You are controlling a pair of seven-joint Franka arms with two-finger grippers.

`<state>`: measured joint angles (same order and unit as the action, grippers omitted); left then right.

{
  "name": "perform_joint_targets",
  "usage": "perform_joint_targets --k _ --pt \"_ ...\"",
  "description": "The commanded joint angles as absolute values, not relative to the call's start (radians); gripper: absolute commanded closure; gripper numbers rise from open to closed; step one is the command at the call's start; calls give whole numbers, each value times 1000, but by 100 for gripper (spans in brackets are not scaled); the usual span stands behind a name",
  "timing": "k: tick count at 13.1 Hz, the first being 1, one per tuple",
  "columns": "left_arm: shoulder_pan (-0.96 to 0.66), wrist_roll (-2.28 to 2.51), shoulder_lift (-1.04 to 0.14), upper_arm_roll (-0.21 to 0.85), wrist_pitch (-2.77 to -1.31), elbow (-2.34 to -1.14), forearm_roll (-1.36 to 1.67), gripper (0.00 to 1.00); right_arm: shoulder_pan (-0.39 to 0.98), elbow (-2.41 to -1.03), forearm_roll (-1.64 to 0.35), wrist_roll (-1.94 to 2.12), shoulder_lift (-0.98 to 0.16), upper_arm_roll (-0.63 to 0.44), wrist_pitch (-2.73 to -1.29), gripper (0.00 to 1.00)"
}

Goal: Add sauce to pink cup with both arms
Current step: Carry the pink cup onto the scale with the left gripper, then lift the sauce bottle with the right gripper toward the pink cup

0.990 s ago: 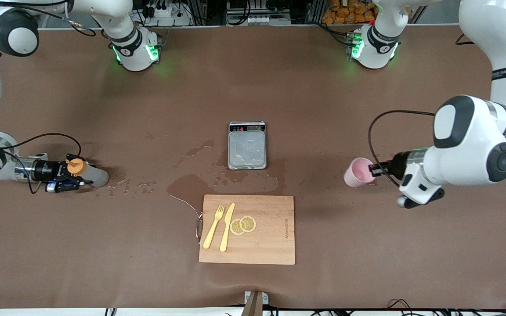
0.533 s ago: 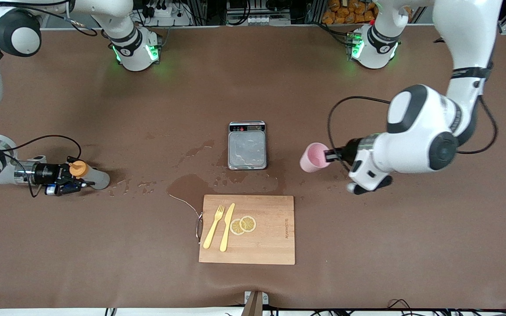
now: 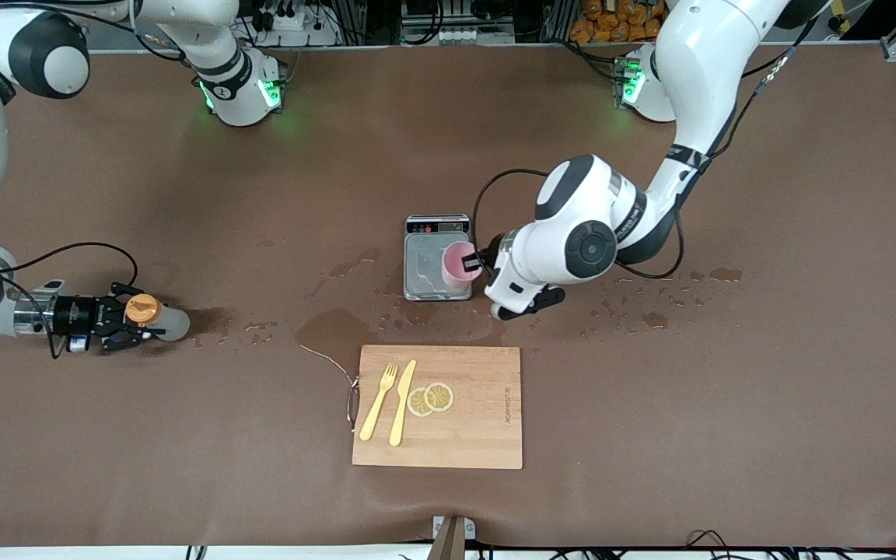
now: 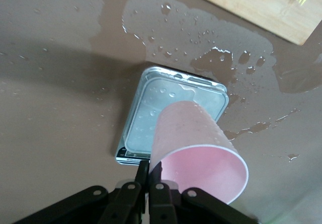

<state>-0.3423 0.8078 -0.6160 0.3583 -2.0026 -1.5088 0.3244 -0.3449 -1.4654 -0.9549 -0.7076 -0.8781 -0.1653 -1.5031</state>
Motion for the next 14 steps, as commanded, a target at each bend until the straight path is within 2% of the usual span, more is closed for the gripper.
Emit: perform_joint_targets --k 1,4,11,14 --pt "-394 842 -659 344 -2005 -1462 330 100 -208 -1450 -924 -782 -819 -296 -1493 48" --pt "-475 896 -681 290 -2006 -1460 287 100 -118 -1390 -916 -824 -819 -393 -1461 48" --pt "-522 933 -707 268 -2008 -1466 278 100 -20 -1355 -779 -986 -782 -402 -1456 48" --pt "-519 934 -706 268 -2000 -1470 264 100 73 -1333 -750 -1083 -775 -452 -1460 48"
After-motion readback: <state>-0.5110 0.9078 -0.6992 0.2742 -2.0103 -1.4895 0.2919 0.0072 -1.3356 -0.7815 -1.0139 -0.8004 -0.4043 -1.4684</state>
